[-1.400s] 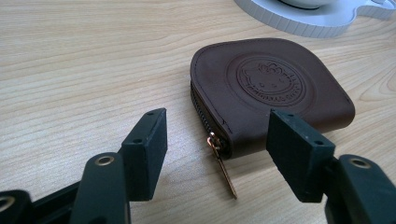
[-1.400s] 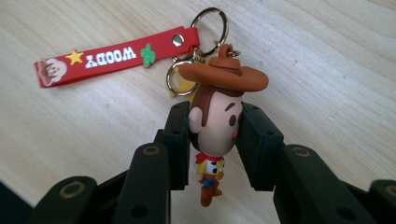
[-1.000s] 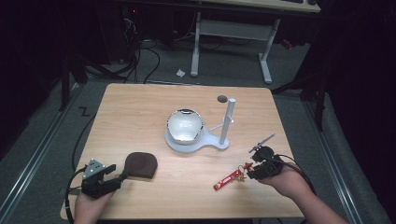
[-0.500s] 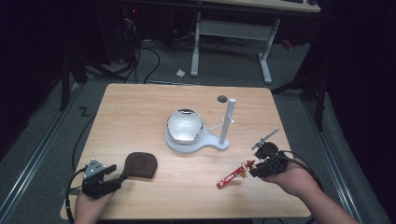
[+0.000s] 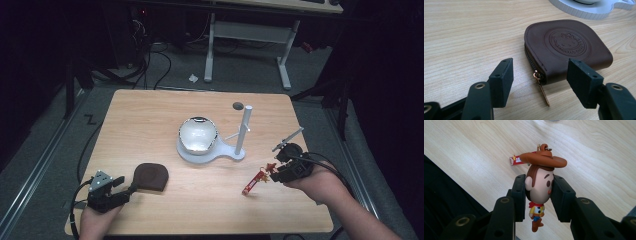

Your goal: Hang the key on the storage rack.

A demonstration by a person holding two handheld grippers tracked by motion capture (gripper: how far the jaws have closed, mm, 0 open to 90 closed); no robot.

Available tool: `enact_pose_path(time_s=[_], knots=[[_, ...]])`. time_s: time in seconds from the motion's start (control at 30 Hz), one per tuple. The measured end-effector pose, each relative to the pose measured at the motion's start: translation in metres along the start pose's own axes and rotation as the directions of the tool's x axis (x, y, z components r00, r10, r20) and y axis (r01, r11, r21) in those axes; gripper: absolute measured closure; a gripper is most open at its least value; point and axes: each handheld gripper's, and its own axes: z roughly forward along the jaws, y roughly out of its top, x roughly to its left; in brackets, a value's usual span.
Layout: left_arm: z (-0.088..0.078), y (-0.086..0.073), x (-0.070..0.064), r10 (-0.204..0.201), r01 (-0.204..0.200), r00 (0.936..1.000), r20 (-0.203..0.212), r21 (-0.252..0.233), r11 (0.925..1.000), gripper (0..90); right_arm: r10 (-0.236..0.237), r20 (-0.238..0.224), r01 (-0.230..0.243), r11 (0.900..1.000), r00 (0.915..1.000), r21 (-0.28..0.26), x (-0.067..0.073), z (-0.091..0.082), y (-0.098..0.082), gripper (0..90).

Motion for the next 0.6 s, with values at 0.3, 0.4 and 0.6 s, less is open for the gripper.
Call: enact_pose_path(time_s=[0.3, 0.4, 0.6], knots=[[0.0, 0.0, 0.001, -0.005, 0.005, 1.0, 0.0, -0.003, 1.0, 38.6, -0.018, 0.026, 0.018, 1.0, 0.9995, -0.009, -0.001, -0.014, 0.011, 66.5], [0.0, 0.0, 0.001, -0.006, 0.006, 1.0, 0.0, -0.002, 1.0, 38.6, -0.024, 0.031, 0.025, 1.0, 0.9992, -0.014, -0.002, -0.016, 0.014, 66.6], [-0.001, 0.0, 0.002, -0.007, 0.007, 1.0, -0.001, -0.004, 1.0, 38.6, -0.034, 0.031, 0.035, 0.999, 0.9989, -0.011, -0.002, -0.017, 0.021, 66.5]])
